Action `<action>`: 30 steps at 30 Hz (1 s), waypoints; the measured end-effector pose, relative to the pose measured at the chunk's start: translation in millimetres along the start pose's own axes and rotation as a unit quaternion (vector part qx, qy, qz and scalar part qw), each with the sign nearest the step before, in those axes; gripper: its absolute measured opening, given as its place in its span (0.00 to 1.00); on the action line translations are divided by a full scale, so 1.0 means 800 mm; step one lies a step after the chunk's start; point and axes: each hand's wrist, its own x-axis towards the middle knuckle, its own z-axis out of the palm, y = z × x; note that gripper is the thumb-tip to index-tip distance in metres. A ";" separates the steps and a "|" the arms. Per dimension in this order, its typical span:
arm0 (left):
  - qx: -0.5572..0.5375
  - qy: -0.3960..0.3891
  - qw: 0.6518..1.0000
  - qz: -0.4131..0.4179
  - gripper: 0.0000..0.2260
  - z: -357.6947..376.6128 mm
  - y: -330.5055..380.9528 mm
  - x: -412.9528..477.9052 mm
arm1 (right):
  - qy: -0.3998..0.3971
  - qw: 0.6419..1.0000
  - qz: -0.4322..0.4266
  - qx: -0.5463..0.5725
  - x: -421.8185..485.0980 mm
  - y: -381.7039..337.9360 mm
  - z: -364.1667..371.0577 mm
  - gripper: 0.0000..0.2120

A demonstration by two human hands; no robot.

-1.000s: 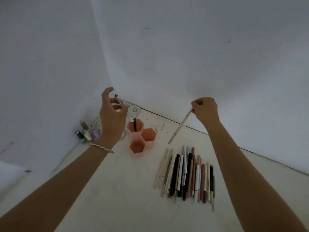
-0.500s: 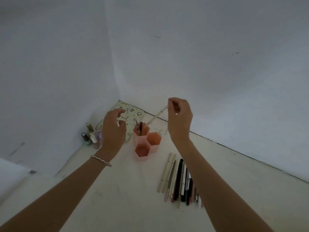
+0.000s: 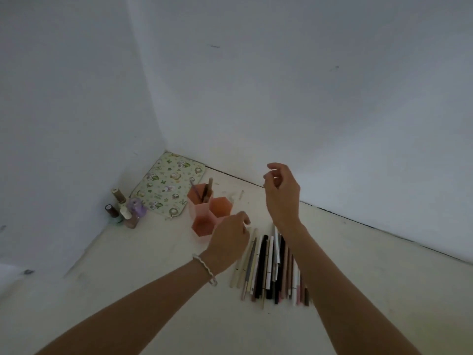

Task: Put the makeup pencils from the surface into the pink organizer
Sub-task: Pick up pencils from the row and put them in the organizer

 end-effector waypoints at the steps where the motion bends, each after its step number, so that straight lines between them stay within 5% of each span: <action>1: 0.044 -0.046 0.998 -0.015 0.11 0.018 0.000 0.001 | -0.002 1.000 0.013 -0.009 -0.001 0.008 -0.011 0.10; 4: 0.148 -0.109 0.982 -0.041 0.15 0.049 -0.002 0.007 | -0.010 0.999 0.045 -0.025 -0.007 0.029 -0.038 0.09; 9: 0.186 -0.102 0.974 -0.075 0.17 0.067 0.001 0.013 | -0.040 0.995 0.080 -0.048 -0.021 0.063 -0.063 0.09; 15: -0.017 -0.017 0.999 -0.039 0.26 0.025 0.026 0.030 | -0.102 0.979 0.094 -0.151 -0.027 0.093 -0.045 0.11; 19: -0.077 0.114 0.990 0.026 0.27 -0.035 0.048 0.044 | -0.226 0.917 0.109 -0.311 -0.025 0.102 -0.007 0.12; 24: -0.150 0.169 0.974 0.023 0.23 -0.071 0.051 0.039 | -0.295 0.832 0.040 -0.468 -0.034 0.114 0.029 0.10; 27: -0.174 0.219 0.960 0.031 0.22 -0.097 0.039 0.037 | -0.283 0.866 0.073 -0.405 -0.027 0.109 0.033 0.02; 30: -0.188 0.307 0.932 0.033 0.22 -0.137 0.017 0.040 | -0.185 0.934 0.138 -0.272 0.004 0.079 0.019 0.08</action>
